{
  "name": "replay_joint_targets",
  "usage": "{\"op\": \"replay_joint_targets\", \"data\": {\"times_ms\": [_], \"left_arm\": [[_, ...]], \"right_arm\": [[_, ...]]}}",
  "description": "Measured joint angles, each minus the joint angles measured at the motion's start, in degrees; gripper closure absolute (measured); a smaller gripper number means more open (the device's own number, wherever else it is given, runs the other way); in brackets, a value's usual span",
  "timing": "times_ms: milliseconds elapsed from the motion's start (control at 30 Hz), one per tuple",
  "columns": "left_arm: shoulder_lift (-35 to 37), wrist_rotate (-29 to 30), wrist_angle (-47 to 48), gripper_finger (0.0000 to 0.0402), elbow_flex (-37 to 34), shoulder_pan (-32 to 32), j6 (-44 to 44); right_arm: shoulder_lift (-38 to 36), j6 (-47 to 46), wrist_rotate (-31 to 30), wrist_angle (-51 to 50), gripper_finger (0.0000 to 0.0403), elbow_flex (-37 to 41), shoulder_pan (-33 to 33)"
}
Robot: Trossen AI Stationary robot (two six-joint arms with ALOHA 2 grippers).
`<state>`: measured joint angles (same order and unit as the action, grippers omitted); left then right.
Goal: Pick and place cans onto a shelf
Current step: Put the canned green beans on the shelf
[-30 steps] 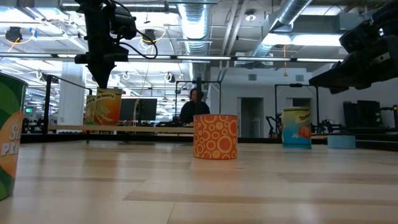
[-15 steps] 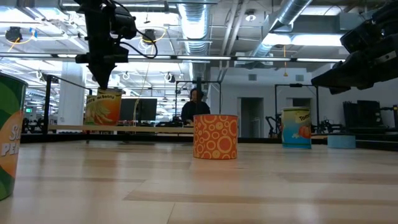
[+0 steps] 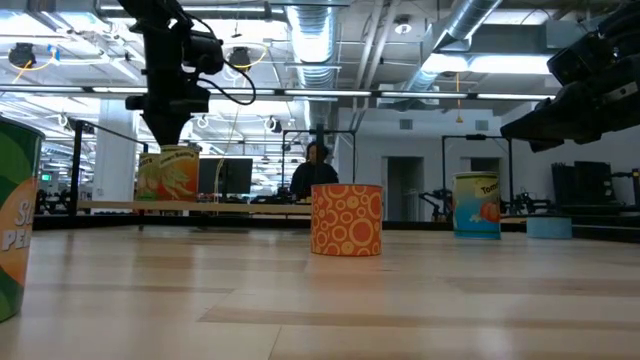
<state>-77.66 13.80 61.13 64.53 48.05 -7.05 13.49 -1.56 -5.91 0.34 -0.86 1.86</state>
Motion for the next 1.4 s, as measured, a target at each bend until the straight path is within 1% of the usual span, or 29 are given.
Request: {"op": "replay_joint_targets", "data": {"times_ms": [133, 367, 500, 533, 600, 733, 833, 1067, 1300, 1400], "left_arm": [[-0.34, -0.76, 0.41, 0.0302, 1.61, 0.21, 0.57], [-0.31, -1.98, 1.25, 0.0298, 8.72, 0.18, 0.97], [-0.23, -10.76, 1.61, 0.0302, 9.69, -0.18, -0.41], [-0.23, -11.81, 1.51, 0.0307, 9.13, -0.62, -0.23], [-0.23, -11.2, 1.38, 0.0323, 7.51, -1.91, 0.99], [-0.25, -7.56, 1.27, 0.0371, 4.75, -3.61, 2.18], [-0.24, -7.02, 0.73, 0.0396, 3.83, -3.8, 2.32], [-0.29, -7.0, 1.06, 0.0398, 3.39, -3.8, 2.1], [-0.29, -6.99, 1.24, 0.04, 3.39, -3.8, 2.03], [-0.29, -6.72, 3.46, 0.0401, 3.39, -3.8, 1.97]], "right_arm": [[-0.02, 0.0, 0.09, -0.02, 0.0343, 0.0, 0.0], [-0.01, 0.0, 0.13, -0.02, 0.0343, 0.0, 0.01], [-0.02, 0.0, 0.13, -0.02, 0.0343, 0.0, -0.01], [0.0, 0.0, 0.13, -0.02, 0.0343, 0.0, 0.01], [-0.02, 0.0, 0.14, -0.02, 0.0343, 0.0, 0.01], [0.0, -0.02, 0.15, -0.02, 0.0343, 0.0, 0.0], [-0.02, -0.06, 0.15, -0.02, 0.0343, 0.0, 0.0], [-0.01, -1.9, 1.71, -0.33, 0.0343, 0.0, 0.01], [-0.01, -1.9, 1.73, -0.35, 0.0343, 0.0, -0.01], [-0.01, -1.92, 1.73, -0.35, 0.0343, 0.0, 0.01]]}}
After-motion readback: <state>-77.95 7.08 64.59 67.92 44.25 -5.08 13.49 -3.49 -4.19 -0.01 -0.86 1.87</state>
